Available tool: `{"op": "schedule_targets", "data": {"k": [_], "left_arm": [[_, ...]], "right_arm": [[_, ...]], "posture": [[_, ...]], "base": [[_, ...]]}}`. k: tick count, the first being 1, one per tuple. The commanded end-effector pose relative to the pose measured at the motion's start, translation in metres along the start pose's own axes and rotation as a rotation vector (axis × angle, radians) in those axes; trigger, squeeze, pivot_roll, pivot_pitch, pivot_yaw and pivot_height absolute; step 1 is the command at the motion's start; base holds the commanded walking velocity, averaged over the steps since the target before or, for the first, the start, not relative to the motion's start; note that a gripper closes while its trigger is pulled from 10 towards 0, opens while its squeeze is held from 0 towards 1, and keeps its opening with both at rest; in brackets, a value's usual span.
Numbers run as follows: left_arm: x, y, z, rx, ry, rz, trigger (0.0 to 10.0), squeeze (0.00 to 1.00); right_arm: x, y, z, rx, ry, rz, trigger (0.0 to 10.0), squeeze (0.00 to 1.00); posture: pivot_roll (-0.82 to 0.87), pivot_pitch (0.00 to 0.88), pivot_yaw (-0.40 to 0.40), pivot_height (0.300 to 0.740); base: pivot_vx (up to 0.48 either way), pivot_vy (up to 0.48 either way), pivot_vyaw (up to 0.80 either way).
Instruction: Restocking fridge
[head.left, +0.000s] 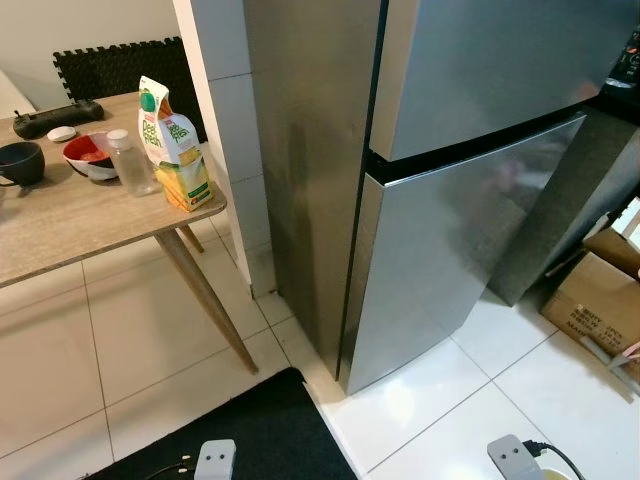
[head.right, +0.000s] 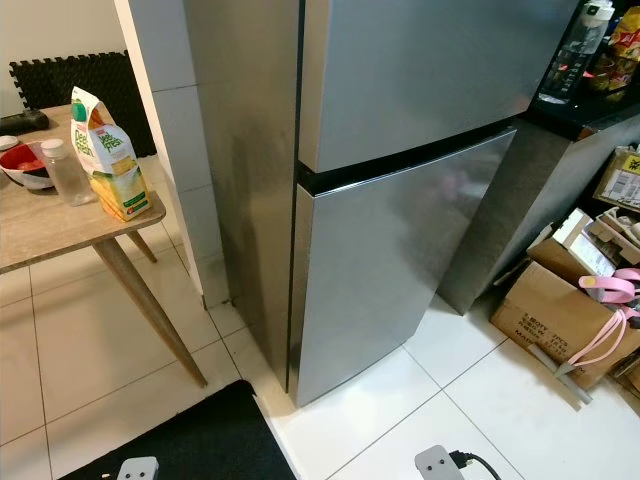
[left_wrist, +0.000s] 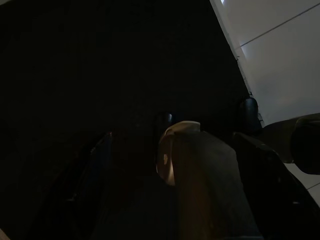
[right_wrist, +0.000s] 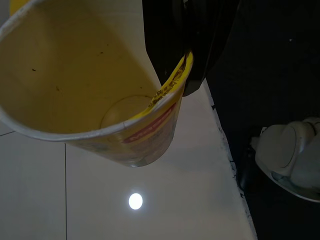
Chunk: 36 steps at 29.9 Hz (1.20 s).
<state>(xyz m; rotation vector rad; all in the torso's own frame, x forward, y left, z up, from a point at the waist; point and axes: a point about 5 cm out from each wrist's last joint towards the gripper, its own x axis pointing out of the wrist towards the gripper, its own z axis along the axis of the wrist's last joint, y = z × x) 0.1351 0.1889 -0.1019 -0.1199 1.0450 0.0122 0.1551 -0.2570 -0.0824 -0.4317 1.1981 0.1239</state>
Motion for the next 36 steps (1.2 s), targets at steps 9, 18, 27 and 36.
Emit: {"op": "schedule_targets", "data": {"k": [9, 18, 27, 36], "left_arm": [[-0.0005, -0.0024, -0.0057, 0.028, 0.023, -0.008, 10.0, 0.00], [-0.0007, -0.0028, -0.0067, 0.028, 0.025, -0.011, 10.0, 0.00], [-0.0007, -0.0020, -0.0073, 0.010, 0.026, 0.010, 10.0, 0.00], [-0.0008, -0.0043, -0.0092, 0.038, 0.043, -0.026, 10.0, 0.00]], "right_arm": [[-0.0004, -0.0021, -0.0018, 0.012, 0.006, -0.005, 10.0, 0.00], [-0.0004, -0.0022, -0.0017, 0.014, 0.004, -0.005, 10.0, 0.00], [-0.0002, 0.0000, -0.0027, 0.014, 0.004, -0.003, 10.0, 0.00], [0.0002, 0.0015, -0.0010, 0.007, 0.001, 0.001, 10.0, 0.00]], "posture": [[-0.06, 0.000, -0.039, 0.740], [-0.06, 0.000, -0.039, 0.740], [-0.06, 0.000, -0.039, 0.740], [-0.06, 0.000, -0.040, 0.740]], "base": [[0.238, 0.000, 0.00], [0.453, 0.000, 0.00], [0.243, 0.000, 0.00], [0.000, -0.414, 0.00]]}}
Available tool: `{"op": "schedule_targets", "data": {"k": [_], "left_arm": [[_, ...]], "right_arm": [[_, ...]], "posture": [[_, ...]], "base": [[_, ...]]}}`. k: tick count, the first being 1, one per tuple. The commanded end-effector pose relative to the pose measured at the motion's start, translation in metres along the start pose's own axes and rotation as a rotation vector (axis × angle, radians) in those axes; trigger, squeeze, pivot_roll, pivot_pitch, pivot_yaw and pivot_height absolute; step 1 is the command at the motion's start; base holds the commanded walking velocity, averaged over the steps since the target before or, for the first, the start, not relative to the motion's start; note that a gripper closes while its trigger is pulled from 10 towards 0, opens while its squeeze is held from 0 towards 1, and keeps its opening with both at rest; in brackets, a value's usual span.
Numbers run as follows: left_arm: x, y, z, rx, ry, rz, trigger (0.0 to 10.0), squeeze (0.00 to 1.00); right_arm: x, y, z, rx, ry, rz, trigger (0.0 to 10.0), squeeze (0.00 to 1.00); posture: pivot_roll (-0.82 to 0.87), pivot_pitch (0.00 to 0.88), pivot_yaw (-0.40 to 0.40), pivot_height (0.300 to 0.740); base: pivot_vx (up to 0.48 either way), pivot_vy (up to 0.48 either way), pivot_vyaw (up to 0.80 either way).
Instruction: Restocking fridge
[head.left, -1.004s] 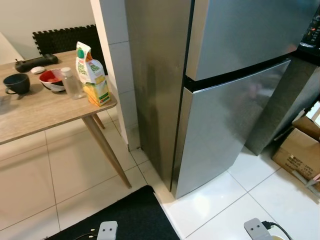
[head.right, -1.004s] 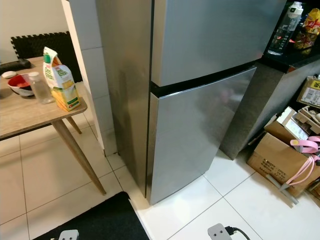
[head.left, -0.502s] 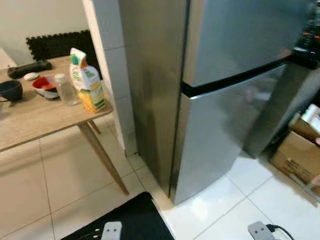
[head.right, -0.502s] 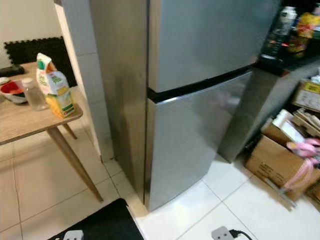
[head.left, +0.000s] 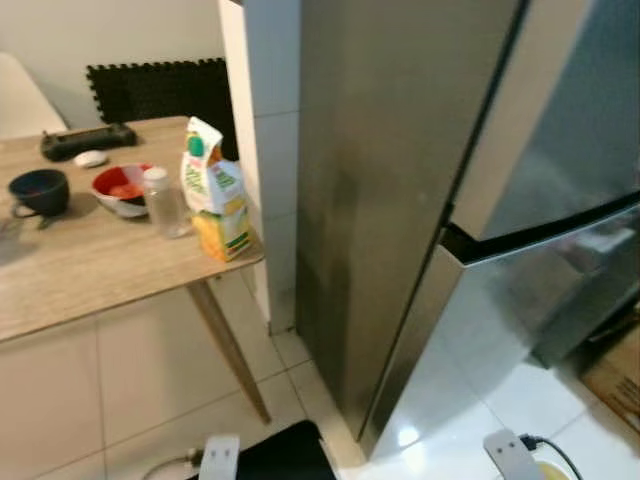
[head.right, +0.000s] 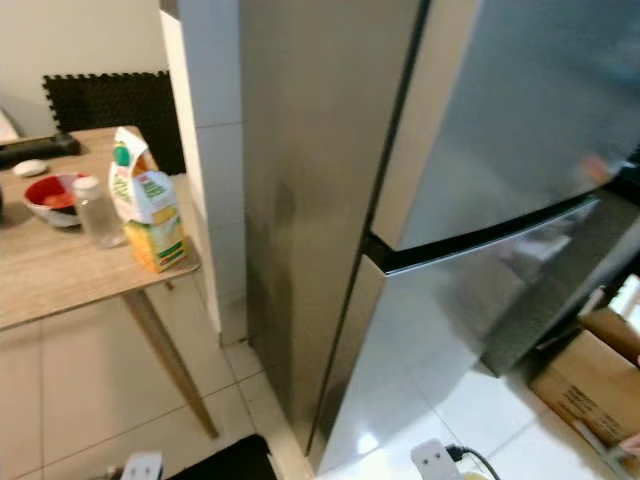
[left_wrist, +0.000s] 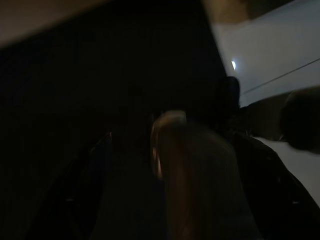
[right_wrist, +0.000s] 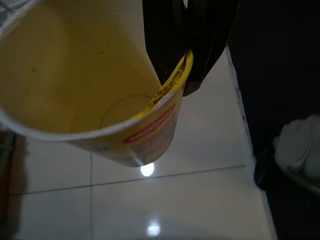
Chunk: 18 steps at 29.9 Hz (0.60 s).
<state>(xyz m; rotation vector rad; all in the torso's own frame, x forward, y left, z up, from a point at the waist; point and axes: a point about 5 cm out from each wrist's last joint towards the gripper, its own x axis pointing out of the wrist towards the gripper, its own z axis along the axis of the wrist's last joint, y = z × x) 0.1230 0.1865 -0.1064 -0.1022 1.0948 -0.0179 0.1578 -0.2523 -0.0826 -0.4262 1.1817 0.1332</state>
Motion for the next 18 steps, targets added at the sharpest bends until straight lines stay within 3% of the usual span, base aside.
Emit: {"op": "schedule_targets", "data": {"k": [1, 3, 18], "left_arm": [[0.0010, -0.0031, 0.0021, 0.008, -0.005, -0.007, 10.0, 0.00], [0.0009, -0.0030, 0.0017, 0.008, -0.005, -0.004, 10.0, 0.00], [0.0008, -0.0016, 0.0028, -0.018, -0.013, 0.003, 10.0, 0.00]], "right_arm": [[-0.0004, -0.0015, -0.0041, 0.006, 0.018, -0.004, 10.0, 0.00], [-0.0004, -0.0013, -0.0039, 0.006, 0.018, -0.004, 10.0, 0.00], [-0.0008, -0.0025, -0.0071, 0.008, 0.023, -0.004, 10.0, 0.00]], "posture": [[-0.06, 0.000, -0.038, 0.740], [-0.06, 0.000, -0.037, 0.740], [-0.06, 0.000, -0.038, 0.740]], "base": [[0.000, -0.469, 0.00], [0.000, -0.469, 0.00], [0.000, 0.000, 0.00]]}}
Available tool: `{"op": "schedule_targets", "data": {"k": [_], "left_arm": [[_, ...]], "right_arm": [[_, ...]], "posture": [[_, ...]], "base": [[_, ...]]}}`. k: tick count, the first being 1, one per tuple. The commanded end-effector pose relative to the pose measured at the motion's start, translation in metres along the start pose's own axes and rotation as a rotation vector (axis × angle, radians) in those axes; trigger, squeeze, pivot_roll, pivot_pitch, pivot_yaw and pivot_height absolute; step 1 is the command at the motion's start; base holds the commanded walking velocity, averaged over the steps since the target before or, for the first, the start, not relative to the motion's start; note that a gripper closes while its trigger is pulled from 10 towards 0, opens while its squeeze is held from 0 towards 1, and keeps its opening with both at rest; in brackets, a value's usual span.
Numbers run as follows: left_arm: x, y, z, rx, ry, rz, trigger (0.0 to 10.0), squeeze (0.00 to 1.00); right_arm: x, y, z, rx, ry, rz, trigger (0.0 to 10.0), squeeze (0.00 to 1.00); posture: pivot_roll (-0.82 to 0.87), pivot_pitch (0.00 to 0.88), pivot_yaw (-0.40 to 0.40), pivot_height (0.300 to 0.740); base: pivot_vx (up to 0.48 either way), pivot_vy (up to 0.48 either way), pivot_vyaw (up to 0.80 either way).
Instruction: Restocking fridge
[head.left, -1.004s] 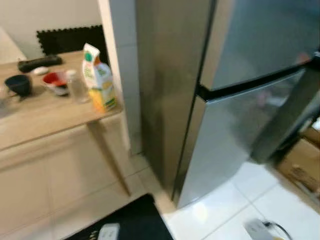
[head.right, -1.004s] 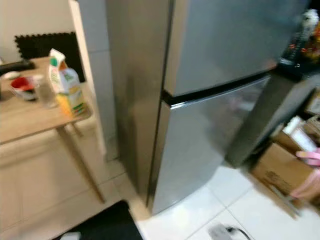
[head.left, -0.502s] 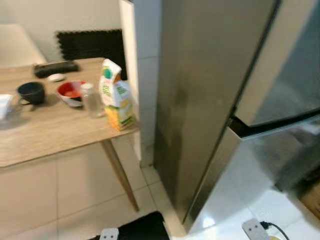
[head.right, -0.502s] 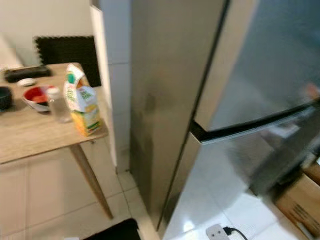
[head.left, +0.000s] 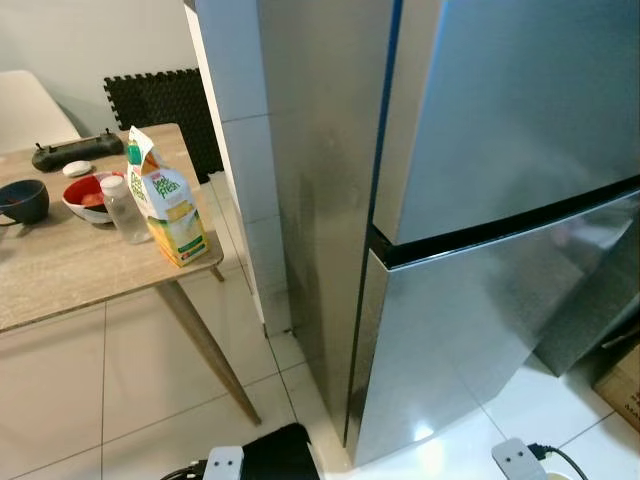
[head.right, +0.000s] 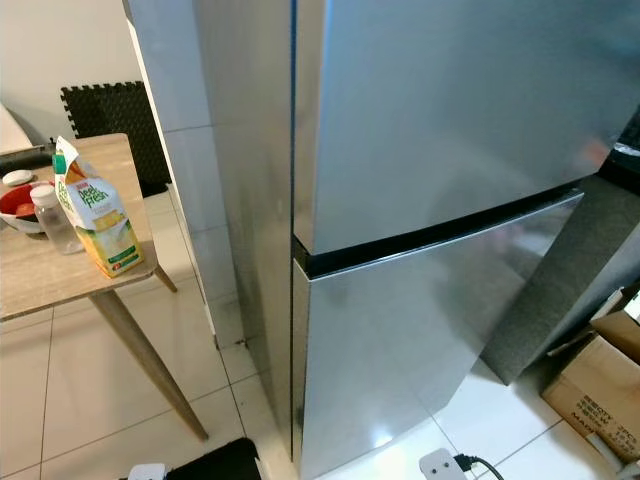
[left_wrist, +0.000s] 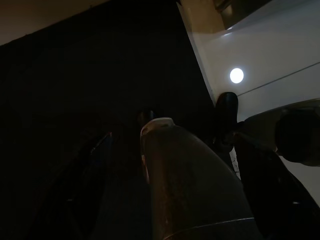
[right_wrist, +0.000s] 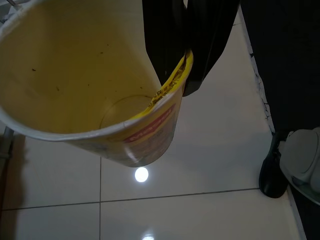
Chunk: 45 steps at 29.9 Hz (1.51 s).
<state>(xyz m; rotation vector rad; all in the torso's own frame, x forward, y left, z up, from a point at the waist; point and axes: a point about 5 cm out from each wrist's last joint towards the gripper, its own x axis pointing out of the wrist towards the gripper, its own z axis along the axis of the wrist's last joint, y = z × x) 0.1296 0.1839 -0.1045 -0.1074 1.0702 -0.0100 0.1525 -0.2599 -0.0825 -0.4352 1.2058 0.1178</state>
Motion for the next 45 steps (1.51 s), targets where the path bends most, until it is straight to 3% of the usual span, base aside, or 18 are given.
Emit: {"op": "schedule_targets", "data": {"k": [1, 10, 22, 25, 30, 34, 35, 36, 41, 42, 45], "left_arm": [[-0.001, 0.001, -0.004, -0.010, 0.012, -0.008, 10.0, 0.00], [-0.001, -0.001, -0.004, -0.015, 0.010, -0.017, 10.0, 0.00], [-0.001, 0.005, 0.002, -0.082, -0.045, 0.024, 10.0, 0.00], [-0.001, 0.014, 0.017, -0.126, -0.120, 0.056, 10.0, 0.00], [-0.002, 0.018, 0.023, -0.142, -0.144, 0.064, 10.0, 0.00], [-0.004, 0.034, 0.057, -0.229, -0.289, 0.065, 10.0, 0.00], [-0.006, 0.037, 0.071, -0.246, -0.344, 0.037, 10.0, 0.78], [-0.007, 0.038, 0.084, -0.261, -0.396, -0.006, 10.0, 1.00], [-0.015, 0.039, 0.128, -0.219, -0.543, -0.137, 10.0, 1.00], [-0.015, 0.039, 0.128, -0.219, -0.543, -0.137, 10.0, 1.00], [-0.022, 0.032, 0.158, -0.157, -0.643, -0.281, 10.0, 1.00]], "right_arm": [[0.000, 0.003, 0.000, 0.010, -0.004, 0.007, 10.0, 0.00], [0.000, 0.003, -0.001, 0.017, -0.002, 0.006, 10.0, 0.00], [0.001, 0.004, 0.001, 0.017, -0.005, 0.007, 10.0, 0.00], [0.001, 0.003, 0.001, 0.020, -0.004, 0.007, 10.0, 0.00], [0.000, 0.003, 0.001, 0.020, -0.004, 0.007, 10.0, 0.00], [0.000, 0.003, 0.000, 0.020, -0.003, 0.007, 10.0, 0.00], [0.000, 0.003, 0.000, 0.019, -0.003, 0.007, 10.0, 0.00], [0.000, 0.003, 0.000, 0.018, -0.002, 0.007, 10.0, 0.00], [0.000, 0.003, -0.001, 0.019, -0.001, 0.007, 10.0, 0.00], [0.000, 0.003, -0.001, 0.019, -0.001, 0.007, 10.0, 0.00], [0.000, 0.003, -0.001, 0.021, 0.001, 0.007, 10.0, 0.00]], "posture": [[-0.06, 0.000, -0.038, 0.740], [-0.06, 0.000, -0.040, 0.740], [-0.06, 0.000, -0.040, 0.740], [-0.06, 0.000, -0.042, 0.740], [-0.06, 0.000, -0.042, 0.740], [-0.06, 0.000, -0.043, 0.740], [-0.06, 0.000, -0.043, 0.740], [-0.06, 0.000, -0.043, 0.740], [-0.06, 0.000, -0.045, 0.740], [-0.06, 0.000, -0.045, 0.740], [-0.06, 0.000, -0.045, 0.740]], "base": [[0.000, 0.000, 0.00], [0.000, -0.417, 0.00], [0.000, 0.000, 0.00], [0.000, 0.000, 0.00], [0.000, 0.000, 0.00], [0.000, 0.000, 0.00], [0.000, 0.000, 0.00], [0.000, 0.000, 0.00], [0.000, 0.000, 0.00], [0.000, 0.000, 0.00], [0.000, 0.000, 0.00]]}}
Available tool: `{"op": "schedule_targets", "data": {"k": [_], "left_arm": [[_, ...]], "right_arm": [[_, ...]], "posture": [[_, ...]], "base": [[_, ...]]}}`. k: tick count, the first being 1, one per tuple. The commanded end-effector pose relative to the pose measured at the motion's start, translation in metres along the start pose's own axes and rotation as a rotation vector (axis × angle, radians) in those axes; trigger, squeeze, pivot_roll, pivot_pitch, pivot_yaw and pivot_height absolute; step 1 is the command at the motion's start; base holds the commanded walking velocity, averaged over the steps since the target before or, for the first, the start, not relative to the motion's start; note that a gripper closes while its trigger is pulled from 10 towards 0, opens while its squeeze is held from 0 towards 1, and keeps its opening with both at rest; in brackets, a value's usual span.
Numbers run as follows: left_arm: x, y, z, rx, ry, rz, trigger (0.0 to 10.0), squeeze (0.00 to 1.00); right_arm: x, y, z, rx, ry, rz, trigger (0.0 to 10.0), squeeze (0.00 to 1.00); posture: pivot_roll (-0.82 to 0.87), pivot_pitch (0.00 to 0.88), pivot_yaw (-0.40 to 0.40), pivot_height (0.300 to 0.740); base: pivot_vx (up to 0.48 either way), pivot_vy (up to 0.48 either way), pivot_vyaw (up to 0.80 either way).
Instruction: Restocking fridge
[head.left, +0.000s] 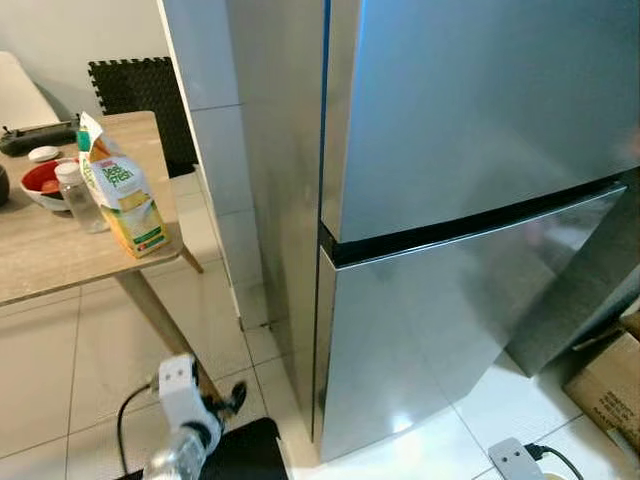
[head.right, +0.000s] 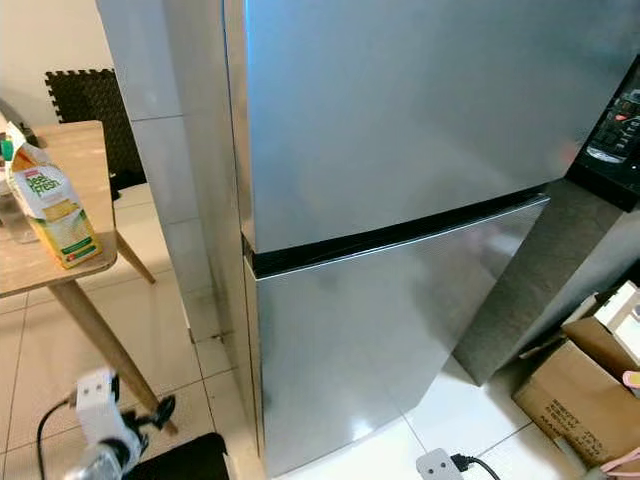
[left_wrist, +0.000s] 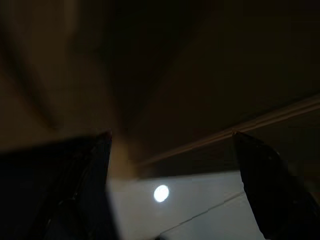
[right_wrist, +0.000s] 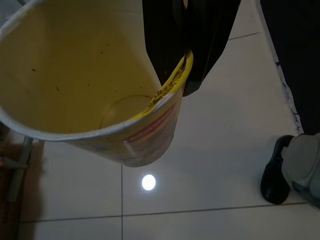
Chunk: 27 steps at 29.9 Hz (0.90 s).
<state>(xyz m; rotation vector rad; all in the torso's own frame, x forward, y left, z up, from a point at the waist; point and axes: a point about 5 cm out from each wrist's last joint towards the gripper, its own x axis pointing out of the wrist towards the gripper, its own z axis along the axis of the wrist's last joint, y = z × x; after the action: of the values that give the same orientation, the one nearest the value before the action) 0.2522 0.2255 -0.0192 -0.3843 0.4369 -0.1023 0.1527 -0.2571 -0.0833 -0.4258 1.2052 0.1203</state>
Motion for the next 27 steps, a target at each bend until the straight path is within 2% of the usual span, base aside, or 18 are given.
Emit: {"op": "schedule_targets", "data": {"k": [1, 2, 3, 4, 6, 10, 13, 14, 15, 16, 19, 21, 27], "left_arm": [[0.002, -0.001, 0.012, 0.022, -0.035, -0.070, 10.0, 1.00], [0.002, -0.001, 0.012, 0.022, -0.035, -0.070, 10.0, 1.00], [0.006, -0.008, 0.021, 0.037, -0.059, -0.161, 10.0, 1.00], [0.011, -0.022, 0.037, 0.072, -0.101, -0.329, 10.0, 1.00], [0.015, -0.040, 0.054, 0.128, -0.150, -0.515, 10.0, 1.00], [0.013, -0.063, 0.076, 0.210, -0.211, -0.740, 10.0, 1.00], [0.011, -0.075, 0.088, 0.267, -0.248, -0.826, 10.0, 1.00], [0.011, -0.078, 0.091, 0.288, -0.252, -0.840, 10.0, 0.53], [0.011, -0.078, 0.091, 0.288, -0.252, -0.840, 10.0, 0.53], [0.011, -0.082, 0.094, 0.317, -0.257, -0.856, 10.0, 0.00], [0.011, -0.092, 0.101, 0.356, -0.274, -0.910, 10.0, 0.00], [0.007, -0.103, 0.103, 0.385, -0.267, -0.987, 10.0, 0.00], [0.010, -0.121, 0.098, 0.423, -0.225, -1.059, 10.0, 0.00]], "right_arm": [[0.000, 0.000, -0.003, 0.015, 0.003, 0.000, 10.0, 0.00], [0.000, 0.000, -0.003, 0.015, 0.003, 0.000, 10.0, 0.00], [0.000, 0.000, -0.003, 0.014, 0.004, 0.001, 10.0, 0.00], [0.000, 0.001, -0.003, 0.012, 0.006, 0.002, 10.0, 0.00], [0.000, 0.001, -0.004, 0.009, 0.007, 0.003, 10.0, 0.00], [0.000, 0.001, -0.004, 0.004, 0.009, 0.005, 10.0, 0.00], [0.000, 0.001, -0.004, 0.002, 0.010, 0.006, 10.0, 0.00], [0.000, 0.001, -0.004, 0.001, 0.010, 0.006, 10.0, 0.00], [0.000, 0.001, -0.004, 0.001, 0.010, 0.006, 10.0, 0.00], [0.000, 0.001, -0.004, 0.001, 0.010, 0.007, 10.0, 0.00], [0.000, 0.001, -0.004, 0.001, 0.010, 0.009, 10.0, 0.00], [0.000, 0.001, -0.004, 0.006, 0.009, 0.009, 10.0, 0.00], [0.000, 0.001, -0.004, 0.015, 0.008, 0.010, 10.0, 0.00]], "posture": [[-0.06, 0.000, -0.045, 0.740], [-0.06, 0.000, -0.045, 0.740], [-0.06, 0.000, -0.045, 0.740], [-0.06, 0.000, -0.044, 0.740], [-0.06, 0.000, -0.046, 0.740], [-0.06, 0.000, -0.046, 0.740], [-0.06, 0.000, -0.046, 0.740], [-0.06, 0.000, -0.046, 0.740], [-0.06, 0.000, -0.046, 0.740], [-0.06, 0.000, -0.046, 0.740], [-0.06, 0.000, -0.049, 0.740], [-0.06, 0.000, -0.050, 0.740], [-0.06, 0.000, -0.051, 0.740]], "base": [[0.000, 0.000, 0.00], [0.000, 0.000, 0.00], [0.000, 0.000, 0.00], [0.000, 0.000, 0.00], [0.000, 0.000, 0.00], [0.000, 0.000, 0.00], [0.000, 0.000, 0.00], [0.000, 0.000, 0.00], [0.000, 0.000, 0.00], [0.000, 0.000, 0.00], [0.000, 0.000, 0.00], [0.000, 0.000, 0.00], [0.000, 0.000, 0.00]]}}
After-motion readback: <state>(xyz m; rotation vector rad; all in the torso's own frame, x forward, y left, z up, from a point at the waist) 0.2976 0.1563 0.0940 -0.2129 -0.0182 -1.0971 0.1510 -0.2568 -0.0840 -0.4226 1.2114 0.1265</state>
